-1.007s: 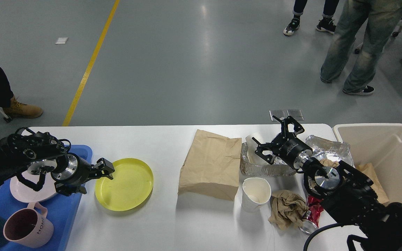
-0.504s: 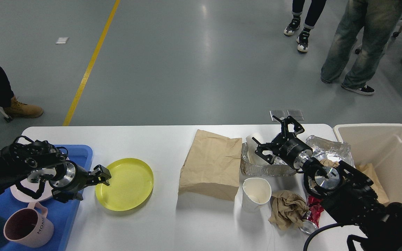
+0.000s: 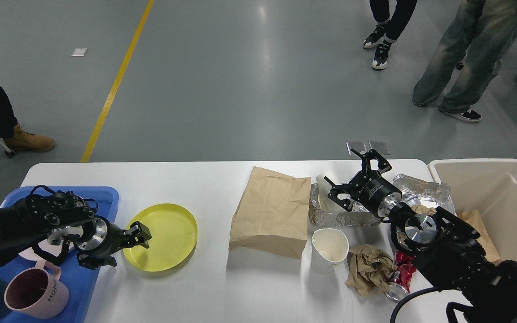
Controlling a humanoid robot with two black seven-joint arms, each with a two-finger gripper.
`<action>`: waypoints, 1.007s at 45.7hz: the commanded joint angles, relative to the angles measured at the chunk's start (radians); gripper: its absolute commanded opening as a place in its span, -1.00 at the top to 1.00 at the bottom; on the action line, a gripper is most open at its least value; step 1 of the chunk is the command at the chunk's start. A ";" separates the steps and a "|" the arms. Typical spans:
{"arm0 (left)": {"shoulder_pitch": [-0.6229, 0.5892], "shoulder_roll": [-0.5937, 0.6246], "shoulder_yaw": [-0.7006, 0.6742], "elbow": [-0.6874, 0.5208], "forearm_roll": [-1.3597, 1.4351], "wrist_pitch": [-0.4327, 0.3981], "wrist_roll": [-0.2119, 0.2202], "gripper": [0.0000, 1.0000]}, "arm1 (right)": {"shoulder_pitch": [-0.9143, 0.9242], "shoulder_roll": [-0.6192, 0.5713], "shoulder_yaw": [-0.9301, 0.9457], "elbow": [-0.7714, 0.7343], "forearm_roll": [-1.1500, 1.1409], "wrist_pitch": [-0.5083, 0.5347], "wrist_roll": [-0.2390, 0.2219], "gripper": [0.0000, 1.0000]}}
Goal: Tidy desktop
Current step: 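Close the left gripper on the yellow plate's rim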
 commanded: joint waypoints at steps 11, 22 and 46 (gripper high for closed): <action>0.003 -0.004 0.000 0.002 0.002 -0.012 0.000 -0.24 | 0.000 0.000 0.000 0.000 0.001 0.000 0.000 -1.00; 0.003 -0.004 0.001 0.002 0.022 -0.017 0.002 0.06 | 0.000 0.000 0.000 0.000 0.000 0.000 0.000 -1.00; 0.007 -0.002 0.001 0.003 0.022 -0.071 0.037 0.56 | 0.000 0.000 0.000 0.000 0.000 0.000 0.000 -1.00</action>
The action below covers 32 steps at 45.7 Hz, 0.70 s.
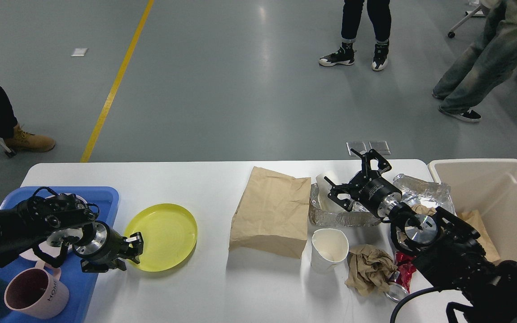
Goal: Tidy desktop
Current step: 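Close the left gripper on the yellow plate's rim, then lift the yellow plate high above the blue tray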
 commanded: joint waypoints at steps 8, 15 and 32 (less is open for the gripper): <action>-0.001 0.002 0.001 0.000 0.000 -0.022 0.008 0.70 | 0.000 0.000 0.000 0.000 0.000 0.000 0.000 -1.00; -0.004 0.005 -0.001 0.002 -0.002 -0.085 0.042 1.00 | 0.000 0.000 0.000 0.000 0.000 0.000 0.000 -1.00; -0.073 0.014 0.016 -0.001 -0.002 -0.206 0.054 1.00 | 0.000 0.000 0.000 0.000 0.000 0.000 0.000 -1.00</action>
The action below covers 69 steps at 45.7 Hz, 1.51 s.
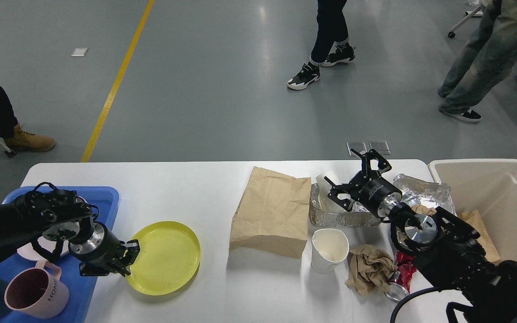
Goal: Tidy desktop
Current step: 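Lift the yellow plate high above the blue tray, then lower the yellow plate onto the pink plate and release it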
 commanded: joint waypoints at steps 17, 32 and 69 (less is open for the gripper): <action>-0.537 0.127 0.274 -0.066 -0.017 -0.359 -0.018 1.00 | 0.000 0.000 0.000 0.000 0.000 0.000 0.000 -1.00; -1.138 0.176 0.636 -0.288 -0.016 -0.359 -0.045 1.00 | 0.000 0.000 0.000 0.000 0.000 0.000 0.000 -1.00; -1.151 0.347 0.833 -0.201 0.000 -0.359 -0.163 1.00 | 0.000 0.000 0.000 0.000 0.000 0.000 0.000 -1.00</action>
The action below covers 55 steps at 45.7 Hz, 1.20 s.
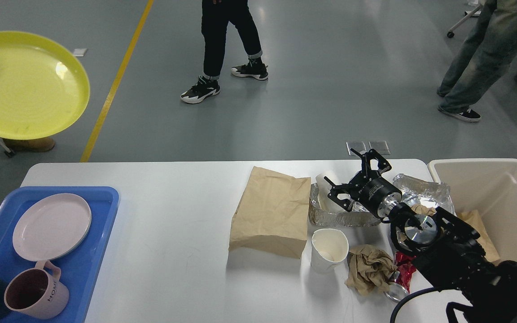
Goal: Tidy desktop
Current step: 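Lower the yellow plate onto the pink plate and release it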
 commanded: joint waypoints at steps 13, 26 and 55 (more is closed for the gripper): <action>0.642 0.123 -0.204 0.404 0.004 0.000 -0.004 1.00 | 0.000 0.000 0.000 0.000 0.001 0.000 0.000 -1.00; 1.135 0.024 -0.566 0.881 0.050 0.000 0.027 1.00 | 0.000 0.000 0.000 0.000 0.000 0.000 0.000 -1.00; 1.382 -0.160 -0.725 0.969 0.080 0.000 0.073 1.00 | 0.000 0.000 0.000 0.000 0.000 0.000 0.000 -1.00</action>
